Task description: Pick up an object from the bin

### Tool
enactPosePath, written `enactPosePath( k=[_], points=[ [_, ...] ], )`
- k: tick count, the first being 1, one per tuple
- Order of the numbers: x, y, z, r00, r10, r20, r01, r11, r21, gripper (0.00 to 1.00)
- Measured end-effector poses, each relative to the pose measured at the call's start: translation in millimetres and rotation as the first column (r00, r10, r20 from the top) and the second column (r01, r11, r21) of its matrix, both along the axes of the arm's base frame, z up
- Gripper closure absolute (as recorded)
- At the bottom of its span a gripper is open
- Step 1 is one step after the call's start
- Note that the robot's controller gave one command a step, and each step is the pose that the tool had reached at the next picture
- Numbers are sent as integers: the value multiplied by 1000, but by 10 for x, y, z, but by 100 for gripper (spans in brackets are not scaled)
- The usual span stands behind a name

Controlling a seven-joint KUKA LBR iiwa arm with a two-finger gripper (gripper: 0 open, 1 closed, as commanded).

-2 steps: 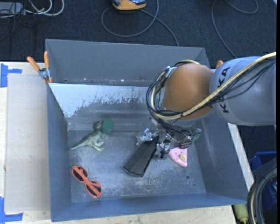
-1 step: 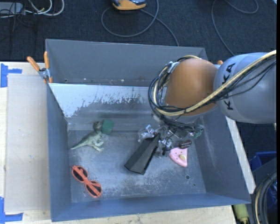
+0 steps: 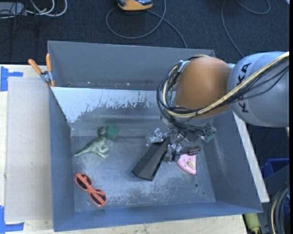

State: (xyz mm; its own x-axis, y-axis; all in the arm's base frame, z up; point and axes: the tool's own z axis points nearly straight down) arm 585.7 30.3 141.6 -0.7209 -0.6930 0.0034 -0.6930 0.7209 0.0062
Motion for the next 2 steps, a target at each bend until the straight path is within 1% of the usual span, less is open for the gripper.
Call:
enactPosePath(
  k=[1,2],
  points=[
    [4,0,202,1000,-1,2,1,1000,0,100],
    [9,2,279,1000,-2,4,2,1000,0,100]
  ],
)
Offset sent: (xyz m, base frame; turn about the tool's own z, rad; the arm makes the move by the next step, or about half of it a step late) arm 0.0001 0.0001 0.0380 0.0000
